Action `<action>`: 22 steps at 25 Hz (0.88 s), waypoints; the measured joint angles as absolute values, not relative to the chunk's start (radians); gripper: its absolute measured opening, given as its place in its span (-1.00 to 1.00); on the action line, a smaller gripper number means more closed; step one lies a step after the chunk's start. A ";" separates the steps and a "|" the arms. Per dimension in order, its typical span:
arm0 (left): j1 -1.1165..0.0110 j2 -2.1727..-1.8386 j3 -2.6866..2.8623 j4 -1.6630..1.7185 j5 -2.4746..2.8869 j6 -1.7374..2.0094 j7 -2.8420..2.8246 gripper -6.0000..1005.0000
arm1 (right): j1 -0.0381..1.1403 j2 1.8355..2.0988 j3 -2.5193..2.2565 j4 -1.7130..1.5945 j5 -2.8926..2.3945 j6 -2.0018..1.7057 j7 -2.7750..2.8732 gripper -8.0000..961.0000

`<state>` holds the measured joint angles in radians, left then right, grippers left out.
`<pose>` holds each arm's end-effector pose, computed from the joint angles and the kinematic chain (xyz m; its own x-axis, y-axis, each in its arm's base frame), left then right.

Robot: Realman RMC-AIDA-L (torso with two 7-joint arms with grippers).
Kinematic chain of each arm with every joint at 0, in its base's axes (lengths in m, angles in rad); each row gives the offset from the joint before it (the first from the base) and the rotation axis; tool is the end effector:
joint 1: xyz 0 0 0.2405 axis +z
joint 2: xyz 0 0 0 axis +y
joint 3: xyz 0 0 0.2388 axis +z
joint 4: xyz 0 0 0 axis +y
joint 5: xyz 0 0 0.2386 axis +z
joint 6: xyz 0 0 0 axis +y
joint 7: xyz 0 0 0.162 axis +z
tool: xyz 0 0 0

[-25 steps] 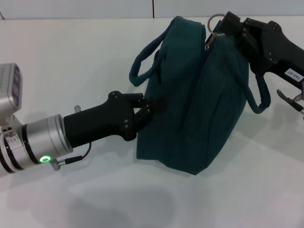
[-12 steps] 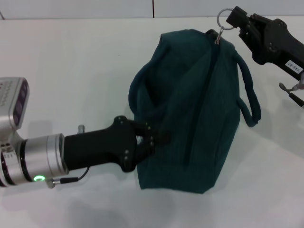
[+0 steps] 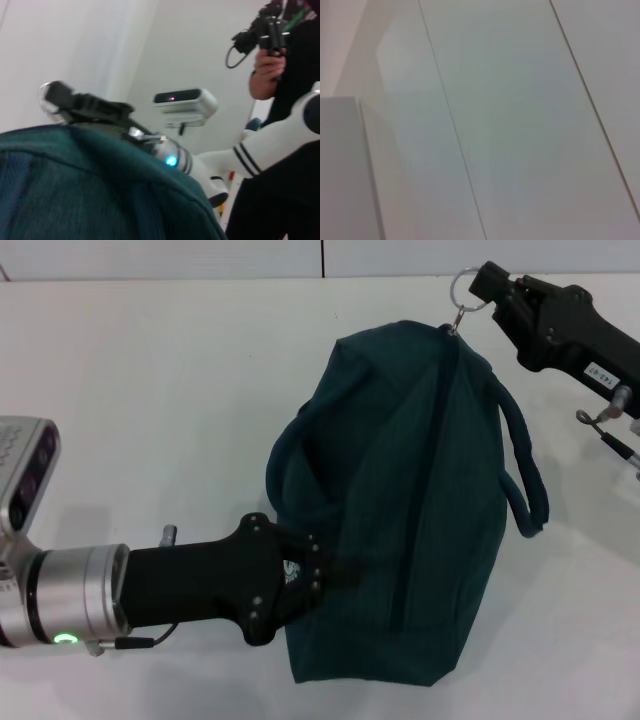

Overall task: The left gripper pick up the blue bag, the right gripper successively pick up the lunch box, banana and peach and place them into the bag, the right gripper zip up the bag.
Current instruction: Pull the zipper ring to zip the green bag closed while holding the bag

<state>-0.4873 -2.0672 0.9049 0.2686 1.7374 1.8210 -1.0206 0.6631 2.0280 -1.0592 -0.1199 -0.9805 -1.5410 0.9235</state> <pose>-0.2406 0.2603 -0.0597 0.6411 0.2899 0.7106 0.2628 -0.9529 0.1516 0.2073 0.3767 -0.0200 0.4389 -0.0498 -0.8971 -0.5211 -0.8275 -0.2090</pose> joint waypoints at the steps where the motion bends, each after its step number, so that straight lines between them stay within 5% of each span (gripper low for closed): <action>1: -0.487 -2.067 0.905 0.269 1.739 1.828 -1.014 -0.86 | 0.664 2.028 -1.060 -0.120 -0.981 -1.532 0.924 -0.97; 22: -0.457 -2.085 0.867 0.291 1.670 1.704 -0.986 -0.87 | 0.643 2.028 -1.052 -0.120 -0.956 -1.619 1.007 -0.97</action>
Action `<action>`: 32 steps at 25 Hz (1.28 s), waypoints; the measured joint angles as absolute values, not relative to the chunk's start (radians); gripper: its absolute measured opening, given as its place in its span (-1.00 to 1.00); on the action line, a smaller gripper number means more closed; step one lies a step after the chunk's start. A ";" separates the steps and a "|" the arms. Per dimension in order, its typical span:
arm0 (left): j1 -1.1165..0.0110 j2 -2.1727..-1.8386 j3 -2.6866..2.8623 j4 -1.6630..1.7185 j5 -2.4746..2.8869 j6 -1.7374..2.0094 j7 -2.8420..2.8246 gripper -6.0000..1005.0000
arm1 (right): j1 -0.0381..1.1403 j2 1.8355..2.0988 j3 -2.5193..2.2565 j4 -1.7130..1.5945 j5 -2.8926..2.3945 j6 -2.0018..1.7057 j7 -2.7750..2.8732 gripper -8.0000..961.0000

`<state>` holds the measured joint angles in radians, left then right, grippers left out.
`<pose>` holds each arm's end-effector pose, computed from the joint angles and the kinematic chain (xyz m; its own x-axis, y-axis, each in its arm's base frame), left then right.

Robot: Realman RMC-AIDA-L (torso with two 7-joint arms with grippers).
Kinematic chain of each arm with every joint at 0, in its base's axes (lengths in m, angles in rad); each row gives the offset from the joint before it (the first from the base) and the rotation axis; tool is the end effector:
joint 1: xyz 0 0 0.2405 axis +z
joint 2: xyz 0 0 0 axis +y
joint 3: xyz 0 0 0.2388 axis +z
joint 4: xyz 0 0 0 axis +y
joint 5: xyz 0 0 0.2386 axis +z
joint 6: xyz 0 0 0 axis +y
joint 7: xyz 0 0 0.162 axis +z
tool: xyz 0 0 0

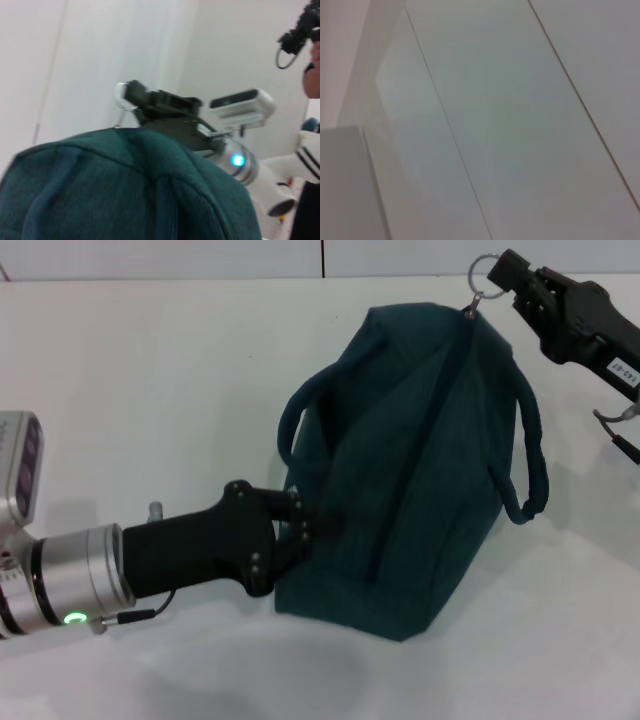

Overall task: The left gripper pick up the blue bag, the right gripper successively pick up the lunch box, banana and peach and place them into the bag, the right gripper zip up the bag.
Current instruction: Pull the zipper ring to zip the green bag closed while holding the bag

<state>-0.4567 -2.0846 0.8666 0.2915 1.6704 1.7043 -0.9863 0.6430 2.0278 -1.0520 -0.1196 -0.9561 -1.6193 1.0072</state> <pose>-0.2510 0.2786 -0.0608 0.6361 0.2420 0.7326 0.3572 -0.9340 -0.0016 0.2067 0.3671 -0.0106 0.3410 -0.0882 -0.9359 -0.5358 -0.8363 -0.1164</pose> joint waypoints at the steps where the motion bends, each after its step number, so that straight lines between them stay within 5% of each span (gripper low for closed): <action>1: -0.457 -2.085 0.867 0.291 1.670 1.704 -0.986 -0.87 | 0.642 2.028 -1.052 -0.118 -0.950 -1.629 1.011 -0.97; 12: -0.447 -2.083 0.866 0.292 1.527 1.590 -0.985 -0.84 | 0.629 2.028 -1.051 -0.108 -0.938 -1.675 1.056 -0.97; 32: -0.412 -2.082 0.878 0.479 1.403 1.577 -1.281 0.01 | 0.643 2.028 -1.051 -0.104 -0.914 -1.607 1.143 -0.98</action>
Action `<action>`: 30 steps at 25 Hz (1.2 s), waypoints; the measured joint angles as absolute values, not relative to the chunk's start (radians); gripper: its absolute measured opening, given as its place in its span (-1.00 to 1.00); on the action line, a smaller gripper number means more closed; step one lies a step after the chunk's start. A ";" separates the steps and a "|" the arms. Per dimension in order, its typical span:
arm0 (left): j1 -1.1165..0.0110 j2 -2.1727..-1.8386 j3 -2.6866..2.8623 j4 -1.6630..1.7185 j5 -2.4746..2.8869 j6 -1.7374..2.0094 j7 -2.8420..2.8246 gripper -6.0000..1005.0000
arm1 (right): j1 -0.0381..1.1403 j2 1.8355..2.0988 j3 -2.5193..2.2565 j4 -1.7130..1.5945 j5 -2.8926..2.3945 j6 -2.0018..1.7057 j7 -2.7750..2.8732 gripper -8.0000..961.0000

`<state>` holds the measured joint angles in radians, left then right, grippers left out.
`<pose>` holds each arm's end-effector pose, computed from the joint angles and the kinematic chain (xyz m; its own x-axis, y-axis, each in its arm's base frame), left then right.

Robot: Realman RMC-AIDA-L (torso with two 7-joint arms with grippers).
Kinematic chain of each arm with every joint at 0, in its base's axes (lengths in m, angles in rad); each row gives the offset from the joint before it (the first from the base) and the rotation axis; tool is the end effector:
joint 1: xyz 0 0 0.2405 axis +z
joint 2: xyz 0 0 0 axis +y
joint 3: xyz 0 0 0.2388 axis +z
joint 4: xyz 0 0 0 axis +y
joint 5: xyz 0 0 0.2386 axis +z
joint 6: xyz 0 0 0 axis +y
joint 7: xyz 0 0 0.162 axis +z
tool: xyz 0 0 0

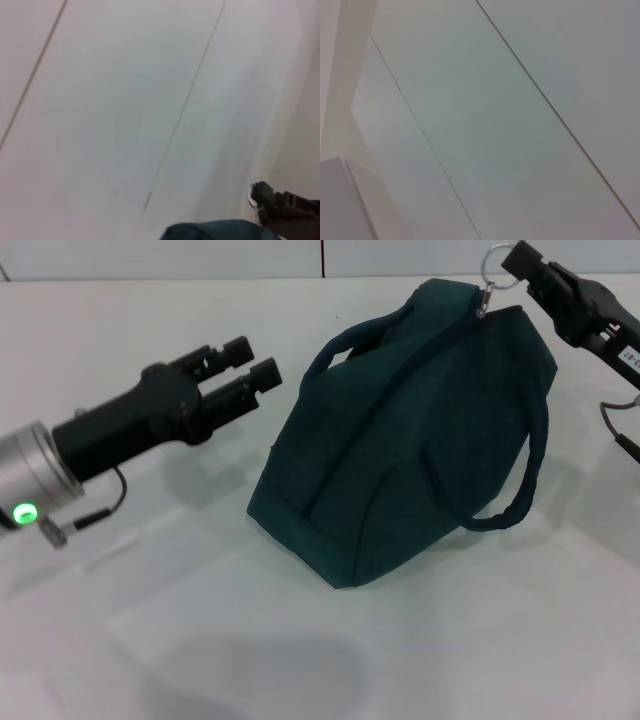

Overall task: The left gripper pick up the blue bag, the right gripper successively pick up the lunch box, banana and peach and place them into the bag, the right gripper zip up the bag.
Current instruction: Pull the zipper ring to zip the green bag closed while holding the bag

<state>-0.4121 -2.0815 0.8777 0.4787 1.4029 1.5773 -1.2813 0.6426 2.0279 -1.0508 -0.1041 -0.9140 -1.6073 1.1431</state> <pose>-0.2506 0.3330 -0.0060 0.4686 0.2757 0.8393 0.5857 -0.8082 -0.0615 0.2107 0.3701 -0.0077 0.2351 -0.1920 -0.9528 -0.6088 -0.7933 0.0096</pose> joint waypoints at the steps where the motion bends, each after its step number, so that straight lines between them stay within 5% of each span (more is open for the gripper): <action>1: -0.414 -2.082 0.878 0.530 1.427 1.577 -1.329 0.05 | 0.644 2.028 -1.051 -0.104 -0.914 -1.607 1.147 -0.98; 14: -0.518 -2.083 1.179 1.478 1.900 1.479 -2.248 0.22 | 0.653 2.028 -1.055 -0.104 -0.890 -1.605 1.169 -0.97; 21: -0.628 -2.083 1.313 1.674 2.084 1.486 -2.624 0.58 | 0.659 2.028 -1.056 -0.104 -0.890 -1.604 1.172 -0.97; 30: -0.729 -2.089 1.479 1.721 2.335 1.485 -2.940 0.69 | 0.664 2.028 -1.061 -0.103 -0.890 -1.604 1.181 -0.97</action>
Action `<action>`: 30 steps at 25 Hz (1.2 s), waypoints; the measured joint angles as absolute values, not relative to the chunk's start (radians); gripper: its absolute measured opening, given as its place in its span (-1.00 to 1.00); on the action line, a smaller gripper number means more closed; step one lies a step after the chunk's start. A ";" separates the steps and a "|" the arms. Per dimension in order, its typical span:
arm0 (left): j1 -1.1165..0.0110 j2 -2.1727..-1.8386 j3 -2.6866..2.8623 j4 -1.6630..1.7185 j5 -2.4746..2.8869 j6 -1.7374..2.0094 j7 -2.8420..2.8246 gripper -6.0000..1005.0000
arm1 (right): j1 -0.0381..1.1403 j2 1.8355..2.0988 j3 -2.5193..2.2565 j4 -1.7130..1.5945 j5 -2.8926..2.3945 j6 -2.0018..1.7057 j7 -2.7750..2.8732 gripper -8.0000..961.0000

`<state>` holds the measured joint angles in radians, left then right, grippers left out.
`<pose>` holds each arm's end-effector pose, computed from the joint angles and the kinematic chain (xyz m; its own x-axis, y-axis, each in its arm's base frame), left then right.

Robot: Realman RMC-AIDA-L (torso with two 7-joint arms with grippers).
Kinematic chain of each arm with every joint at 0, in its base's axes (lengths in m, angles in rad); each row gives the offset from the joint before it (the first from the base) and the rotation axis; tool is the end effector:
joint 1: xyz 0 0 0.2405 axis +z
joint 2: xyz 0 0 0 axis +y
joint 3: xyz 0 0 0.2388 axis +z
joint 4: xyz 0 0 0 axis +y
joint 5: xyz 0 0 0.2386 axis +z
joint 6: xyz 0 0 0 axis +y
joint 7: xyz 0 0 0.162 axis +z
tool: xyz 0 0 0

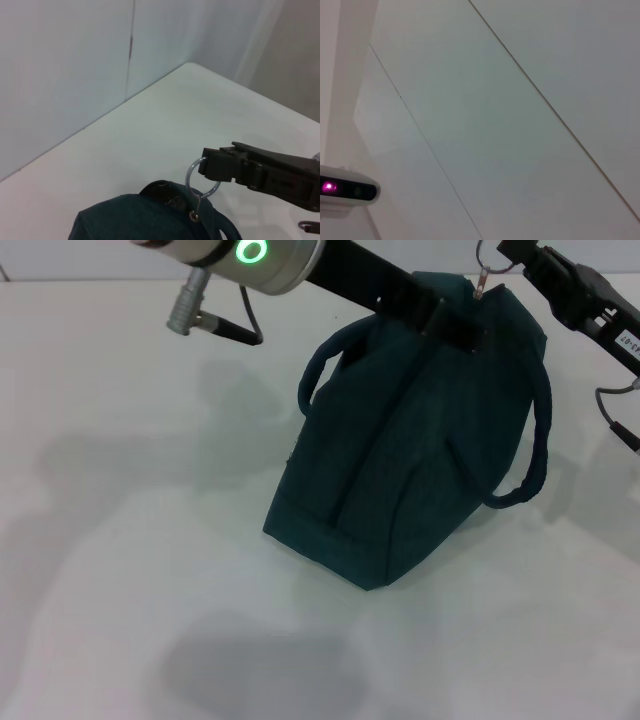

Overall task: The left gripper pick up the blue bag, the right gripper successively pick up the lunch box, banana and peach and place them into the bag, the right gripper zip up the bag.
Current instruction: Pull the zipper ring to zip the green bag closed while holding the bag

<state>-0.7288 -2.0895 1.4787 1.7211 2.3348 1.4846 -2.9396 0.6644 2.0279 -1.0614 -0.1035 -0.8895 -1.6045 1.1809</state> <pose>0.0159 0.3558 0.0066 0.8463 0.5016 0.1793 0.5327 -0.7933 -0.2949 0.2028 0.3759 -0.0062 0.2071 -0.2109 -0.9553 -0.6058 -0.7944 0.0440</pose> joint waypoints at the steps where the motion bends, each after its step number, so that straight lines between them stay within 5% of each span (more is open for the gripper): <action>1: -0.733 -2.090 1.480 1.719 2.336 1.483 -2.953 0.68 | 0.665 2.028 -1.061 -0.103 -0.890 -1.604 1.181 -0.97; 21: -0.742 -2.091 1.547 1.604 2.336 1.430 -2.900 0.62 | 0.675 2.028 -1.062 -0.093 -0.897 -1.603 1.181 -0.97; 30: -0.737 -2.090 1.560 1.605 2.362 1.420 -2.896 0.08 | 0.674 2.028 -1.061 -0.094 -0.897 -1.601 1.181 -0.97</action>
